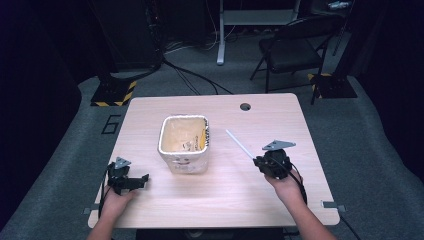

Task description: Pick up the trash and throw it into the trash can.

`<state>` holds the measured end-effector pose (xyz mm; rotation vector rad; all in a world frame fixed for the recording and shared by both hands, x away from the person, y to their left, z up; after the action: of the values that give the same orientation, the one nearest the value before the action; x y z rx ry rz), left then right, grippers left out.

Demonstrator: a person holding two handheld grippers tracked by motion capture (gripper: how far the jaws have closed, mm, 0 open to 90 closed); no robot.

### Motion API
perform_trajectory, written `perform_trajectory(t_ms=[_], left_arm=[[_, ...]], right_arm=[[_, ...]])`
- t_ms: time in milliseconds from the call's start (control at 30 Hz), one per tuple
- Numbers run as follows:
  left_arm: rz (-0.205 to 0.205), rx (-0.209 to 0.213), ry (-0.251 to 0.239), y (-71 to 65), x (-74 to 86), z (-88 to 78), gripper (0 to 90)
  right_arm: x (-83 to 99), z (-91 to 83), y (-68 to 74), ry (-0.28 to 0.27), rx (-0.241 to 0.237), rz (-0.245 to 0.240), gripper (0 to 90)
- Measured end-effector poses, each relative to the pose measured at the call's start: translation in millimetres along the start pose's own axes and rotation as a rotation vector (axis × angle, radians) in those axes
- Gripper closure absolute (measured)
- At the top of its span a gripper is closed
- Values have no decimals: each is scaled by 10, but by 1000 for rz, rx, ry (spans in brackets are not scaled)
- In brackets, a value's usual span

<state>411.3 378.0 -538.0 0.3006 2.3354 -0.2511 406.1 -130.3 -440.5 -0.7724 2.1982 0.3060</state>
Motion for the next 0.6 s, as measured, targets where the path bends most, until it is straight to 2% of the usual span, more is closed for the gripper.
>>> perform_trajectory(t_ms=[600], left_arm=[[2, 3, 3, -3, 2, -3, 3]], right_arm=[[-323, -219, 94, -32, -42, -50, 792]])
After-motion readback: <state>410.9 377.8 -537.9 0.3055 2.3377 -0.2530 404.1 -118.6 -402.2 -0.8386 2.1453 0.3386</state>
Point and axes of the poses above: each handheld gripper's, and its own axes: z roughly forward along the jaws, x roughly out of its underside, y roughly to its left, the point moved 1 cm from there along z, roughly forward along the jaws, and after that the axes turned 6 degrees about -z, right-handed, at the moved point
